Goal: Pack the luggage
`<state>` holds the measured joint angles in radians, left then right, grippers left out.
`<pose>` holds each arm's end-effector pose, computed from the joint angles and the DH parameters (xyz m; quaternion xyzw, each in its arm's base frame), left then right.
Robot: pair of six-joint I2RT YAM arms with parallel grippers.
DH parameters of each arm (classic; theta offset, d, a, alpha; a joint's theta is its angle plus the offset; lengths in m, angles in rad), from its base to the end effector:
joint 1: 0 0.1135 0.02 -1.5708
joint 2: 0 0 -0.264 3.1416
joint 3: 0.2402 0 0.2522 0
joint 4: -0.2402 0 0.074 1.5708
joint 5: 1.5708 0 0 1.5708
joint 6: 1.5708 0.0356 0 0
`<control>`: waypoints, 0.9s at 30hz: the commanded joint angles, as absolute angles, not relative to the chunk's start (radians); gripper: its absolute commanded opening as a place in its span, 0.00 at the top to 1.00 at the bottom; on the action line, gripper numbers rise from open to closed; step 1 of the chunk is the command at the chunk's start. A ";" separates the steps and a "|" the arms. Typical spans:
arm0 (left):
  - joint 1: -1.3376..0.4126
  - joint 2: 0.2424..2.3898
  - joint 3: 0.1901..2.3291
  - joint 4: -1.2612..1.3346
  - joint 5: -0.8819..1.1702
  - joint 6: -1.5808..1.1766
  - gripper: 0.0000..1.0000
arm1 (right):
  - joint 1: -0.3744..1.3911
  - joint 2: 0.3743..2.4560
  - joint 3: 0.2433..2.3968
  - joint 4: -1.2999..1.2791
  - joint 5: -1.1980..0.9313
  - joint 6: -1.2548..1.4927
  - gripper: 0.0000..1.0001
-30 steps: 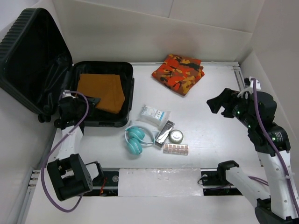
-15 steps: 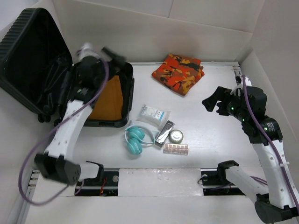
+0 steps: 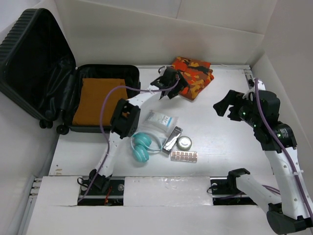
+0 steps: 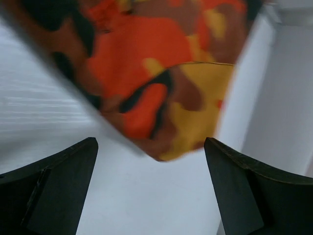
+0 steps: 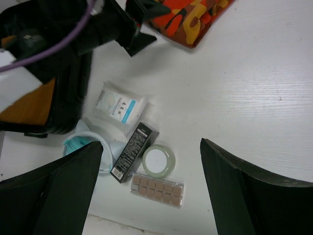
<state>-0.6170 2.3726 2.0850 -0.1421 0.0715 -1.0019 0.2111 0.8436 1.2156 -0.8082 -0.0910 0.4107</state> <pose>0.4562 -0.3268 0.2395 -0.1419 0.8292 -0.4115 0.3506 0.1461 0.0346 0.4094 0.0596 0.8407 0.2007 0.4993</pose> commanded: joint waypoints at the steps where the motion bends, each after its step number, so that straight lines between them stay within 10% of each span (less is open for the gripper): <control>1: -0.604 2.402 2.145 -0.117 0.075 -1.201 0.12 | 0.221 0.830 1.259 -0.814 -0.061 0.416 0.13; 15: -0.614 2.526 2.034 -0.115 -0.009 -1.554 0.22 | 0.221 0.821 1.278 -0.854 -0.008 0.425 0.13; 27: -0.566 2.692 2.235 -0.019 -0.064 -1.655 0.65 | 0.221 0.830 1.287 -0.864 -0.008 0.434 0.13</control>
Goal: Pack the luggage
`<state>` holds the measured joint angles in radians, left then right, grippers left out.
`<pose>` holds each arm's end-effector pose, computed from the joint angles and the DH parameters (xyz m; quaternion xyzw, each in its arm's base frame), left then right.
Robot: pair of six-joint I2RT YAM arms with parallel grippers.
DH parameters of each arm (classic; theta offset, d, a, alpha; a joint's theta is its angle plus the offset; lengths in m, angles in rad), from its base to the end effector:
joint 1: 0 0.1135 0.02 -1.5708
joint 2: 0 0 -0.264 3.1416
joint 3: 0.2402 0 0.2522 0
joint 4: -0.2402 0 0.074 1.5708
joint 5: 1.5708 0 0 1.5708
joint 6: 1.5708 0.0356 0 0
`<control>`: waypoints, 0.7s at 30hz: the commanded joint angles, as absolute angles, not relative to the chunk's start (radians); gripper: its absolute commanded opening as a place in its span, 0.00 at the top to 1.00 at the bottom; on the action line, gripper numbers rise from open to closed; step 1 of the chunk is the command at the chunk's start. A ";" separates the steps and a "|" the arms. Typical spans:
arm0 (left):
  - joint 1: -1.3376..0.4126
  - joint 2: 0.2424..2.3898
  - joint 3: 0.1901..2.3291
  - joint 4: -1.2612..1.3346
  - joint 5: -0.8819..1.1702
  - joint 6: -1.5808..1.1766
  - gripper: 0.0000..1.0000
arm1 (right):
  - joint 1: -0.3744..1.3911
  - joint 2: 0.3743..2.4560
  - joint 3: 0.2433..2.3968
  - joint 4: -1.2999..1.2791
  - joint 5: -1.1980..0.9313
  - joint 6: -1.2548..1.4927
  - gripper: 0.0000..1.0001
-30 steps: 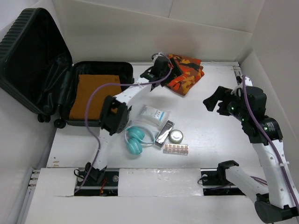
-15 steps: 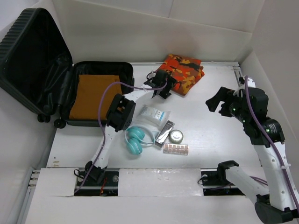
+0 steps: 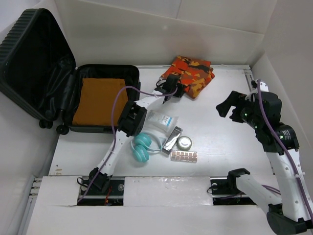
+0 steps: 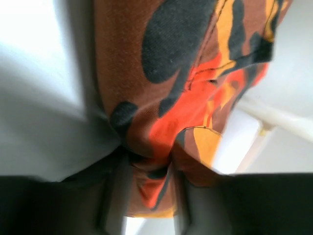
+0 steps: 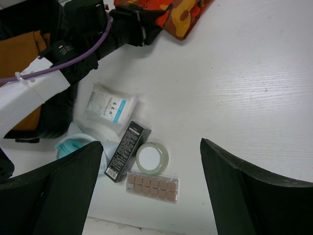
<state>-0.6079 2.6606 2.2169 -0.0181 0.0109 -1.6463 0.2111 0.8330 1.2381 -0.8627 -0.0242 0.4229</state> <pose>0.4916 -0.3425 0.1358 -0.4193 0.7395 -0.4775 0.2218 0.1389 0.0306 0.4121 0.0834 0.8449 0.1744 0.4987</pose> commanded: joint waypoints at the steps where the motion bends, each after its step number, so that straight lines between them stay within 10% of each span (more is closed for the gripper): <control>1: -0.566 2.692 2.235 -0.028 -0.081 -1.597 0.74 | 0.221 0.819 1.296 -0.864 -0.008 0.434 0.13; 4: -0.543 2.637 2.235 -0.047 -0.103 -1.507 1.00 | 0.221 0.809 1.296 -0.873 -0.008 0.445 0.13; 21: -0.200 2.196 2.407 0.003 0.357 -1.074 1.00 | 0.212 0.876 1.306 -0.766 -0.038 0.414 0.13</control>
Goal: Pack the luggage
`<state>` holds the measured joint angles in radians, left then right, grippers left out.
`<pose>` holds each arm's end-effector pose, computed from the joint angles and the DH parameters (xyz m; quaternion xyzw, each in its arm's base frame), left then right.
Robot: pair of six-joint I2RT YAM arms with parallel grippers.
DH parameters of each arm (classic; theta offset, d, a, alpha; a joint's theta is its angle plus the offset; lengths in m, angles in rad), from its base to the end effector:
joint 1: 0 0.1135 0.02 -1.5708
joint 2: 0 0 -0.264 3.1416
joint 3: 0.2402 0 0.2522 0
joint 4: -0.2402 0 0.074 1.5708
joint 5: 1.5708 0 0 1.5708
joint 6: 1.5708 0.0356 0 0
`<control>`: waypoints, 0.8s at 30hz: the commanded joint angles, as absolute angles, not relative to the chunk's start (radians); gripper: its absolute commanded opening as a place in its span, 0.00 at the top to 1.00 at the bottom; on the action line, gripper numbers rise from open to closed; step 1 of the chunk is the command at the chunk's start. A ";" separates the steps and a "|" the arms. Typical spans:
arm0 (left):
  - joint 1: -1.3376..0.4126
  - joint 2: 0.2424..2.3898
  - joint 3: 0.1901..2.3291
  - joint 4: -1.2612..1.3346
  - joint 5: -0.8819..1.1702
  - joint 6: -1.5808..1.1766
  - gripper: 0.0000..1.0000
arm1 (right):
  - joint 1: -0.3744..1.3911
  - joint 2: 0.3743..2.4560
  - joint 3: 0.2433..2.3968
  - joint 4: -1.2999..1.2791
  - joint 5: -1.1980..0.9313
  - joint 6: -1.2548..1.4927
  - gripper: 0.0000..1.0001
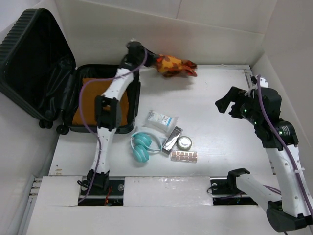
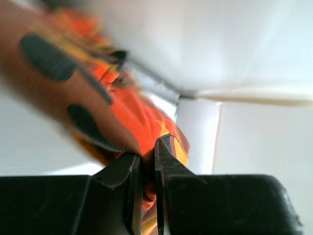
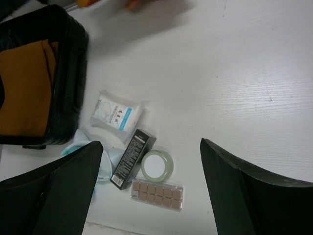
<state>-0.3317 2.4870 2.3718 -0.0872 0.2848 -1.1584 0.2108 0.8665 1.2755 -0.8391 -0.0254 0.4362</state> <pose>0.5504 -0.2002 0.2839 -0.2260 0.7385 -0.5050 0.3853 0.1461 0.0322 0.4215 0.0878 0.8371 0.1818 0.5085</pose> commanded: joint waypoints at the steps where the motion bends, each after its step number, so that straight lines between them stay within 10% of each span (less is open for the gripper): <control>1: -0.178 2.151 2.376 0.003 0.383 -1.024 1.00 | 0.212 0.887 1.305 -0.765 -0.052 0.404 0.13; 12: 0.159 1.427 1.224 0.239 0.408 -0.951 1.00 | 0.232 0.937 1.273 -0.713 -0.117 0.383 0.13; 24: 0.199 1.074 0.790 -0.093 0.236 -0.956 1.00 | 0.241 0.974 1.264 -0.695 -0.147 0.383 0.13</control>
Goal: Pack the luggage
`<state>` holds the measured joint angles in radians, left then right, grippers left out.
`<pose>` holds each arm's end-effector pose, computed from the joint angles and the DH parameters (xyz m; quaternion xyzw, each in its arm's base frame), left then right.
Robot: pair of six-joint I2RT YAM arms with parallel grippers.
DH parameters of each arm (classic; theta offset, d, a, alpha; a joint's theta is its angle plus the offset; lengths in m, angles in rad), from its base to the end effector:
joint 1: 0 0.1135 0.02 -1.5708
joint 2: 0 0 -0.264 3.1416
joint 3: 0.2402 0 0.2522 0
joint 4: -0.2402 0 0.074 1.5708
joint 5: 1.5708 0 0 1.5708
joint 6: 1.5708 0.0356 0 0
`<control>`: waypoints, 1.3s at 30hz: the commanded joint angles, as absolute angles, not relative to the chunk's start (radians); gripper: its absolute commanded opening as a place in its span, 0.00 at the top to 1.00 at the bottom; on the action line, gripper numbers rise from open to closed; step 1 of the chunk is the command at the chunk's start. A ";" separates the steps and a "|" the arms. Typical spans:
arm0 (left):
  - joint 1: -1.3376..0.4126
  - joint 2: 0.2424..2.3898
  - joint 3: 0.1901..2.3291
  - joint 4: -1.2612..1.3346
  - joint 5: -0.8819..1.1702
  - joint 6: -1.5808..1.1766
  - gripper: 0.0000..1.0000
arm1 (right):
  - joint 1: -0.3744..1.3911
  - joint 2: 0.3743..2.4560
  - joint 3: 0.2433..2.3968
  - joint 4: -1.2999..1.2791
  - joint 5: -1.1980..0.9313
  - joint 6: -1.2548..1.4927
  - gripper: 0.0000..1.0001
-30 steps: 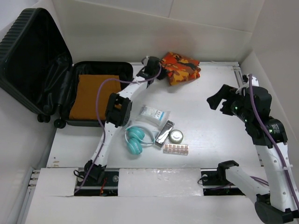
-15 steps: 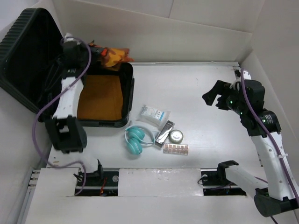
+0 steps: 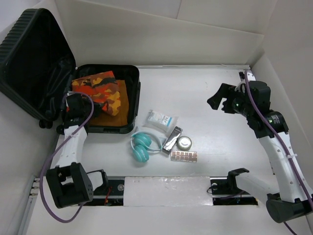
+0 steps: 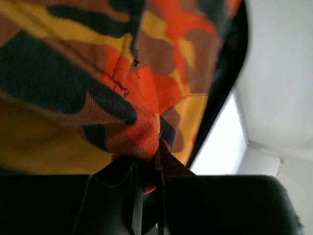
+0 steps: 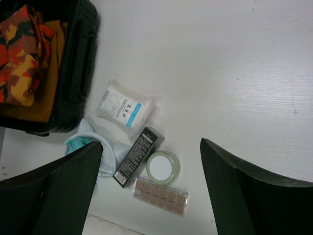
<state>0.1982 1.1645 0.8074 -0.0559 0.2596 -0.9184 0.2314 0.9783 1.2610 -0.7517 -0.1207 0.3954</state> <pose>0.2620 0.0433 0.2831 -0.3796 0.7415 -0.2926 0.4695 0.1826 0.0474 0.4090 0.0382 0.8502 0.2100 0.4812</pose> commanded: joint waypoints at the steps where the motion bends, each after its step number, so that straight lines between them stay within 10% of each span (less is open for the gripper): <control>1: 0.199 1.060 0.790 -0.153 0.203 -0.956 0.98 | 0.241 0.974 1.264 -0.695 -0.147 0.383 0.13; 6: 0.199 1.026 0.880 -0.302 0.115 -0.924 0.17 | 0.250 0.974 1.244 -0.695 -0.156 0.383 0.11; 10: 0.082 0.977 1.090 -0.315 -0.006 -0.814 0.00 | 0.250 1.006 1.226 -0.695 -0.199 0.374 0.10; 16: -0.044 1.049 1.195 -0.379 0.091 -0.674 0.00 | 0.272 1.058 1.166 -0.672 -0.265 0.374 0.10; 21: -0.380 1.089 1.114 -0.414 0.015 -0.597 0.03 | 0.380 1.152 1.108 -0.663 -0.296 0.365 0.36; 29: -0.514 0.985 0.950 -0.627 0.063 -0.629 0.02 | 0.592 1.272 1.069 -0.674 -0.187 0.402 0.18; 39: -0.514 0.891 0.730 -0.767 0.110 -0.765 0.17 | 0.701 1.353 1.106 -0.624 -0.156 0.443 0.30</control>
<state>-0.5152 0.8917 0.7967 -0.7376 0.0723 -0.7090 0.6895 1.3697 1.0695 -0.6857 -0.1825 0.4263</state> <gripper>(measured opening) 0.851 0.711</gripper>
